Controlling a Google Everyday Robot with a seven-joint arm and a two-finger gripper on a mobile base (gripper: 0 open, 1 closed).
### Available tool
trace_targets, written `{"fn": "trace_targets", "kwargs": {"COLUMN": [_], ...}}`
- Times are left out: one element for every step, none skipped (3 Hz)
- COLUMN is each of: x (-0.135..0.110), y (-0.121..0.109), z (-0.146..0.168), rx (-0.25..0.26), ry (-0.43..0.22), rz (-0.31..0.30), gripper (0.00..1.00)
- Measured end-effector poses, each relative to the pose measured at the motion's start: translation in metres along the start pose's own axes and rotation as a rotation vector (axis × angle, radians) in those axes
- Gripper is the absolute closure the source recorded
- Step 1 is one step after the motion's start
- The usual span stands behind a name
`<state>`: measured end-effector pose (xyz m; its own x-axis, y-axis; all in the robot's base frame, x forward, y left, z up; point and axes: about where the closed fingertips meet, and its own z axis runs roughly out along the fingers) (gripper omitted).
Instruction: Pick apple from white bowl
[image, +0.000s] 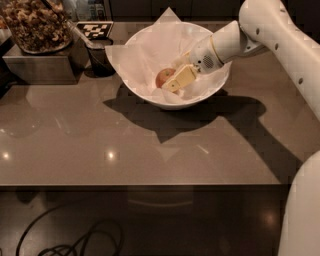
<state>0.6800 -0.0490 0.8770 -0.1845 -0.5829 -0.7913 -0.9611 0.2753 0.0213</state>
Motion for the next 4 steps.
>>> {"fn": "trace_targets", "kwargs": {"x": [0.0018, 0.0072, 0.0094, 0.0068], "y": [0.0027, 0.0062, 0.0080, 0.0075], "z": [0.0079, 0.0143, 0.0150, 0.0080], "rx": [-0.003, 0.001, 0.025, 0.044], "ry": [0.036, 0.086, 0.115, 0.107], "rz": [-0.012, -0.029, -0.058, -0.064], "gripper": [0.25, 0.44, 0.67, 0.91]}}
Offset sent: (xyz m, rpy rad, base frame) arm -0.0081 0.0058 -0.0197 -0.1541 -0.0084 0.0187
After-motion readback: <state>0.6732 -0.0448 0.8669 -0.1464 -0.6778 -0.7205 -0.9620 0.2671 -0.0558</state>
